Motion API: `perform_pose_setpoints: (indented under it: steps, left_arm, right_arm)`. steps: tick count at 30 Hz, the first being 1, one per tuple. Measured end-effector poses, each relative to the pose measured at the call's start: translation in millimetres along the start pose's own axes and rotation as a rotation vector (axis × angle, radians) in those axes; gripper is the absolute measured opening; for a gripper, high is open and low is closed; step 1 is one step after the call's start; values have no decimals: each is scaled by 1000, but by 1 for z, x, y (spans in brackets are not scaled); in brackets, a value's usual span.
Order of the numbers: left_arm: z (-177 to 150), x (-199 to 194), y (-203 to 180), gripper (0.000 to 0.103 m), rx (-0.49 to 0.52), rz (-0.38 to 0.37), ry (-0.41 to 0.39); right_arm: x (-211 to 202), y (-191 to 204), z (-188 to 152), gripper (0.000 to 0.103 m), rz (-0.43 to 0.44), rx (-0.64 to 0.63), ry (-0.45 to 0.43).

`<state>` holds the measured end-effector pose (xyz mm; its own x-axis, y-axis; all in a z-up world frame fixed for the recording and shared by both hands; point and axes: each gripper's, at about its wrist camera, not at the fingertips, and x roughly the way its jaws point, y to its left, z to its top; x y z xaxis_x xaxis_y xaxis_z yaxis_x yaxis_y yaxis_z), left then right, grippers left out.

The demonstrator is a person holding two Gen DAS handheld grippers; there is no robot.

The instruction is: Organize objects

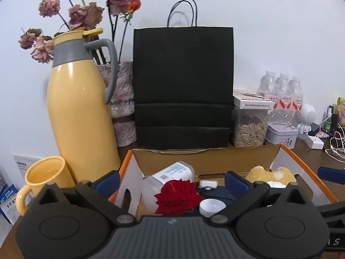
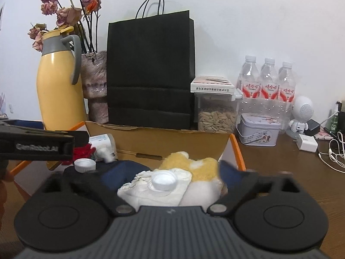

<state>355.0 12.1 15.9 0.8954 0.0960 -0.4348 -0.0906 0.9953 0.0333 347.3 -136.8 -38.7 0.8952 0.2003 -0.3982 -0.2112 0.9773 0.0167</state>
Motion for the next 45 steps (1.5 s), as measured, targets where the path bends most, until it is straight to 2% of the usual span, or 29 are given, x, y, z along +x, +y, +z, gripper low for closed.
perform_pose_setpoints:
  steps: [5,12,18,32,38,45]
  left_arm:
    - [0,3,3,103,-9,0,34]
    - [-3,-12,6,103,-18,2,32]
    - [-16,-52,12,103,-10,9,39]
    - [-67,-158,23,103,-12,20,106]
    - [-76,-181,23,103,-13,13,111]
    - [-76,-189,20,103,-11,10,107]
  right_arm:
    - [-3,1,1,103,12,-2,3]
    - [-12,2,2,103,9,-14,9]
    - [-41,3,-5,103,15,-14,21]
    - [-146,22,-32,103,33,2,62]
    - [-172,28,-38,103,38,0,68]
    - [-182,31,-39,103,36,-2,66]
